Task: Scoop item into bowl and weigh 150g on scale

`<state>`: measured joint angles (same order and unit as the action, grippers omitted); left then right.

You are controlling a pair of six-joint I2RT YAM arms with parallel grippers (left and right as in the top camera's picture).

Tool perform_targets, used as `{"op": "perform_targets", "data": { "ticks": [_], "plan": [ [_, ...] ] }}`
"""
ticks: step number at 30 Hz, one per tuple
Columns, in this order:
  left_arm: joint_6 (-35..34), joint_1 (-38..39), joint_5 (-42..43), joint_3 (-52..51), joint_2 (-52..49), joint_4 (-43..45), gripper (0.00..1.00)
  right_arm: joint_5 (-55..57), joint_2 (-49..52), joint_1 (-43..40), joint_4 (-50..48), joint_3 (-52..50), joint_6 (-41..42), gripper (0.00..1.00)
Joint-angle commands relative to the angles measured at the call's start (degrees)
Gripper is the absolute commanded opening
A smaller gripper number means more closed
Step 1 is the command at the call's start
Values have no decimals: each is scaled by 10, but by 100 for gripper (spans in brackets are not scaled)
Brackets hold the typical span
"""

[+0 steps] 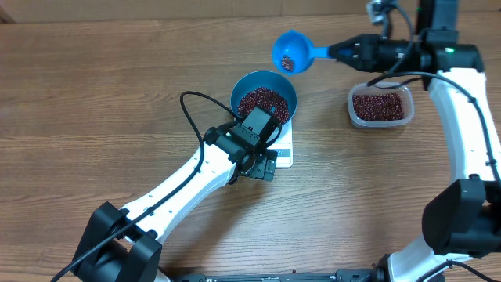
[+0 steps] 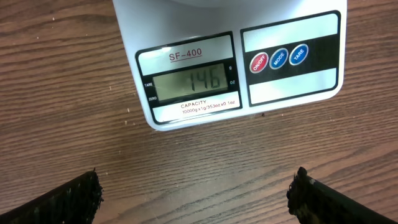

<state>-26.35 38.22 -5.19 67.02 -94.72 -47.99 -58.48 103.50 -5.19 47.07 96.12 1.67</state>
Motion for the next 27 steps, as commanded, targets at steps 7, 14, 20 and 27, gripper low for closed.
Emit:
{"op": "perform_targets", "data": {
  "ticks": [7, 14, 20, 27],
  "plan": [
    [13, -1, -8, -1, 7, 1, 99, -89, -6, -76, 115, 15, -206, 4],
    [13, -1, -8, -1, 7, 1, 100, 23, -6, -56, 163, 14, -280, 4],
    [13, -1, -8, -1, 7, 1, 100, 112, -6, 0, 158, 15, -330, 4],
    [13, -1, -8, -1, 7, 1, 100, 141, -9, 32, 113, 32, -330, 4]
  ]
}}
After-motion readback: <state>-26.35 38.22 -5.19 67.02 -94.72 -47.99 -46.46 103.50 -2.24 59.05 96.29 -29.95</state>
